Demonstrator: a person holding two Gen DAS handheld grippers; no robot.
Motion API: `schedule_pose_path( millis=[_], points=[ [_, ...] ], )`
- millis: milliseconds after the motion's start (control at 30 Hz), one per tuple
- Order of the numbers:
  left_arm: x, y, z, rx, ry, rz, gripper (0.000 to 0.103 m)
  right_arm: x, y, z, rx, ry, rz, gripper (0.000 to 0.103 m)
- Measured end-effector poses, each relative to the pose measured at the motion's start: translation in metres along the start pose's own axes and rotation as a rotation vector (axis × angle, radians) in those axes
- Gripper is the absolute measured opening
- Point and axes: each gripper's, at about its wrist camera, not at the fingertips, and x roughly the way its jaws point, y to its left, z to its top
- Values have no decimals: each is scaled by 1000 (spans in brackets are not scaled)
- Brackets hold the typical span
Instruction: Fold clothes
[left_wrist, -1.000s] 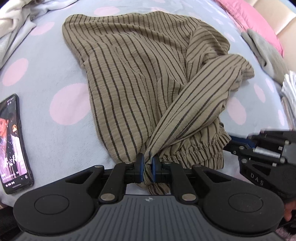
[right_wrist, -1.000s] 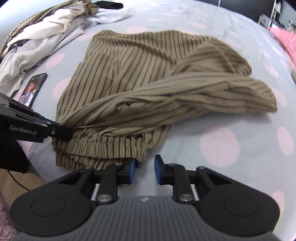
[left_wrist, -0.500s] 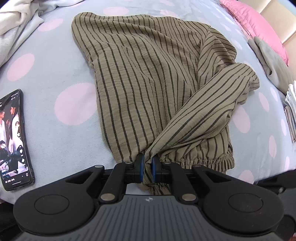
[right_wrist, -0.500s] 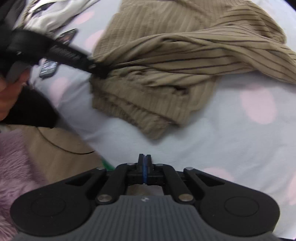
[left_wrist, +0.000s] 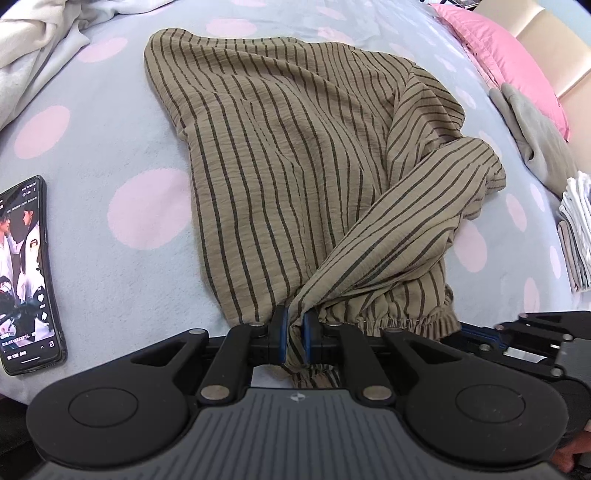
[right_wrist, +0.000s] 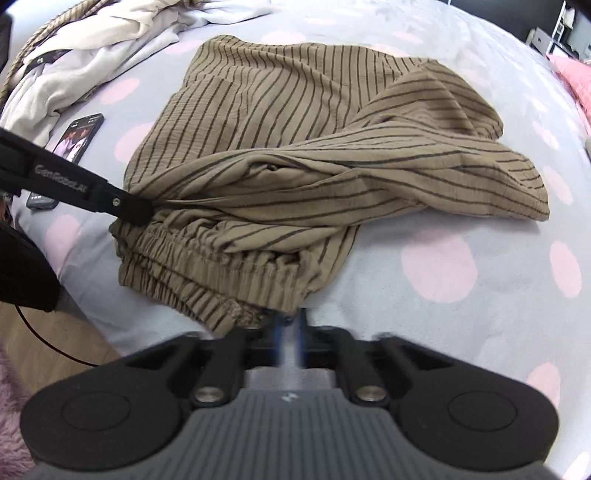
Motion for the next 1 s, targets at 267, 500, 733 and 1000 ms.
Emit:
schedule_pose_path(
  millis=[267,500,733,1000],
  points=[
    [0,-2,4,-1,5,6,7,7,9,-11,-55,127,109,2],
    [-12,0,3,-7,16,-17,7,20,13,-12,-72,178,105,1],
    [6,2,-3,-2,85,14,7,18,7,-11,-40,186,90,1],
    [21,-8,1,47,100,82,14,5,-15,0,41,150,-15,33]
  ],
)
